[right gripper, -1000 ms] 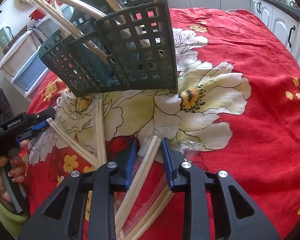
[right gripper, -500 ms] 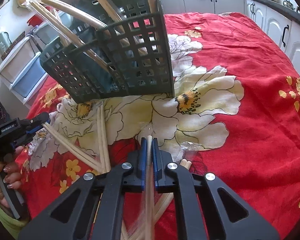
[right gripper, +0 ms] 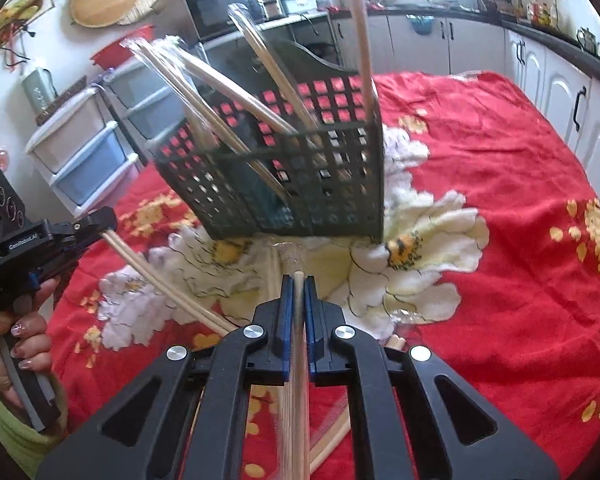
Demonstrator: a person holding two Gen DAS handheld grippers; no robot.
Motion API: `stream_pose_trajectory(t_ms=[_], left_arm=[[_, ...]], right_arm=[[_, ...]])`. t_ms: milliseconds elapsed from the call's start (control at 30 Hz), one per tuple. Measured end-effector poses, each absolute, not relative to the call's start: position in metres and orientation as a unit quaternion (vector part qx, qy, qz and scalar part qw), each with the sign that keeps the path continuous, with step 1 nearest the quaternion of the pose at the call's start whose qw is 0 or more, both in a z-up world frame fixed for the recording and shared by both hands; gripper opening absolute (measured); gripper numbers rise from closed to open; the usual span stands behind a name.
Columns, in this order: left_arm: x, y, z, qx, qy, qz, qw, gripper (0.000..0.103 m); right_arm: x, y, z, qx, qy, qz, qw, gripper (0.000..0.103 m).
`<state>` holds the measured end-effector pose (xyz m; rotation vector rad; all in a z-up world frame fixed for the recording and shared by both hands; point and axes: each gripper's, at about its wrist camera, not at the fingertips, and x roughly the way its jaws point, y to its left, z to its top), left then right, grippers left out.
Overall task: Organize utensils
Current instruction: 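Lift the left tool's chopstick over the basket while the right tool lifts its own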
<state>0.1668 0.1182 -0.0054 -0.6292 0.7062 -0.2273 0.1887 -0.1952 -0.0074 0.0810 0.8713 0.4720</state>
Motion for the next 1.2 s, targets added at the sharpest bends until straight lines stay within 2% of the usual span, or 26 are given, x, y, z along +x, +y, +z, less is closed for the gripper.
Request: stream_pose_trajectory(t_ms=[833,1200], left_arm=[[0.171,0.075,0.082,-0.247,0.261,-0.198,0.912,0.003],[0.173,0.074,0.129,-0.228,0.204,-0.205,0.93,0.003]], right_arm=[[0.174,-0.19,0.072,0.031,0.298,0.259,0.918,0.006],[0.183,-0.201,0.122,0.049,0.192,0.253,0.947,0.006]])
